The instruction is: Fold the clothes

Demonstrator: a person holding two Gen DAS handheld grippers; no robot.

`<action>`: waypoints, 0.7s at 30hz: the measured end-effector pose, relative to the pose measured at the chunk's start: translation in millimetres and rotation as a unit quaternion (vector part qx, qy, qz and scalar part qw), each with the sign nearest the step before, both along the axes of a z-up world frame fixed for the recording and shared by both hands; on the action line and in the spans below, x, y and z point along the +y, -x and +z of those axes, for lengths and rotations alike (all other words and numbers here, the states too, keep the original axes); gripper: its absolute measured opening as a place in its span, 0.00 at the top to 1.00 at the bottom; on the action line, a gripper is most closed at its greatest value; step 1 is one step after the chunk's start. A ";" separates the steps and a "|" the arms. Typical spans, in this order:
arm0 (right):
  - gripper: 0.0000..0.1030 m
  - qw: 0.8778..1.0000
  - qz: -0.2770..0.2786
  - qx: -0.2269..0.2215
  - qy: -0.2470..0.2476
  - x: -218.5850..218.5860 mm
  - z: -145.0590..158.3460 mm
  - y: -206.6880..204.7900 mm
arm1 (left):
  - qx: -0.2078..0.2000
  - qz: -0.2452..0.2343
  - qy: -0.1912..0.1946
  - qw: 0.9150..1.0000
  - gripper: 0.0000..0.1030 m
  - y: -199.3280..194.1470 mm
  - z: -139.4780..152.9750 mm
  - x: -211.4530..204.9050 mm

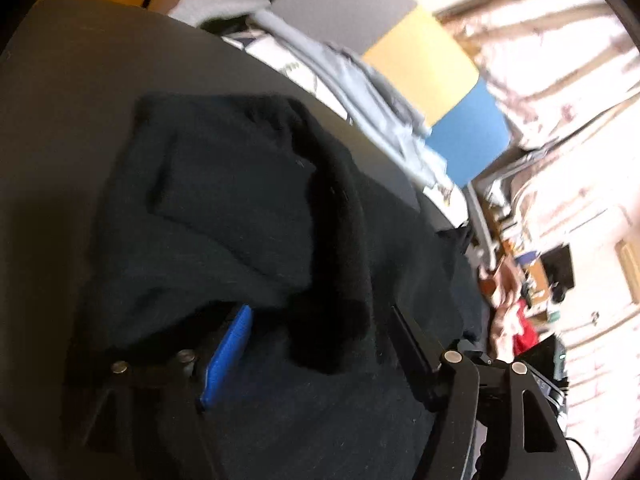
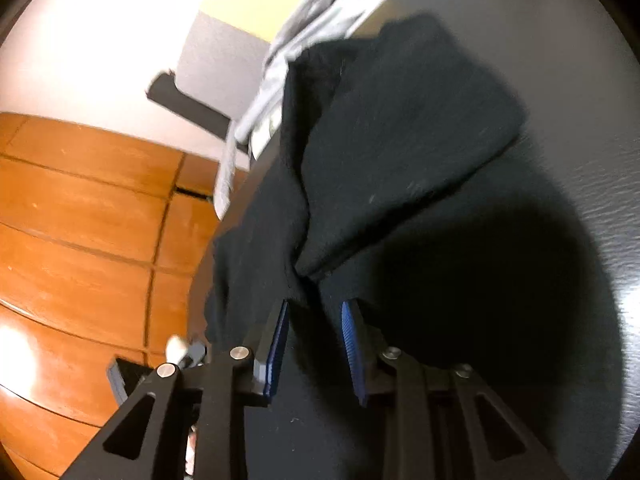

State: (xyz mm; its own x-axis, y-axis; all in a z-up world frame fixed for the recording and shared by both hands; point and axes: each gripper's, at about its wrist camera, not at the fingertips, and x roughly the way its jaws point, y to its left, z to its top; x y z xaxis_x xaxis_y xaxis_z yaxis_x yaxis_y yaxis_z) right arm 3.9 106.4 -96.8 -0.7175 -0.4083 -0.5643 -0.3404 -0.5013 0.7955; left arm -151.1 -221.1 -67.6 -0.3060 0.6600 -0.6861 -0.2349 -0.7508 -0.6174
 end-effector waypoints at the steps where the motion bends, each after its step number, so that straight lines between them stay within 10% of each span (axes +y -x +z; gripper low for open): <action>1: 0.73 1.000 0.006 0.003 -0.008 -4.7 2.3 2.2 | 0.008 -0.004 0.015 1.000 0.32 -0.5 1.2 7.2; 4: 0.81 0.998 0.040 0.000 -0.043 -15.8 8.6 13.1 | 0.025 -0.013 0.054 0.998 0.40 -2.6 4.8 26.7; 7: 0.96 0.991 0.070 -0.013 -0.109 -23.5 19.5 23.9 | 0.016 -0.023 0.083 0.996 0.80 -1.2 3.7 37.2; 13: 0.97 0.987 0.019 0.032 -0.155 0.0 53.1 24.0 | -0.005 -0.009 0.015 1.000 0.84 -2.9 1.3 12.5; 21: 0.86 0.988 0.005 0.024 -0.152 32.9 56.2 41.7 | 0.021 -0.032 0.027 0.999 0.85 -24.8 -3.0 1.8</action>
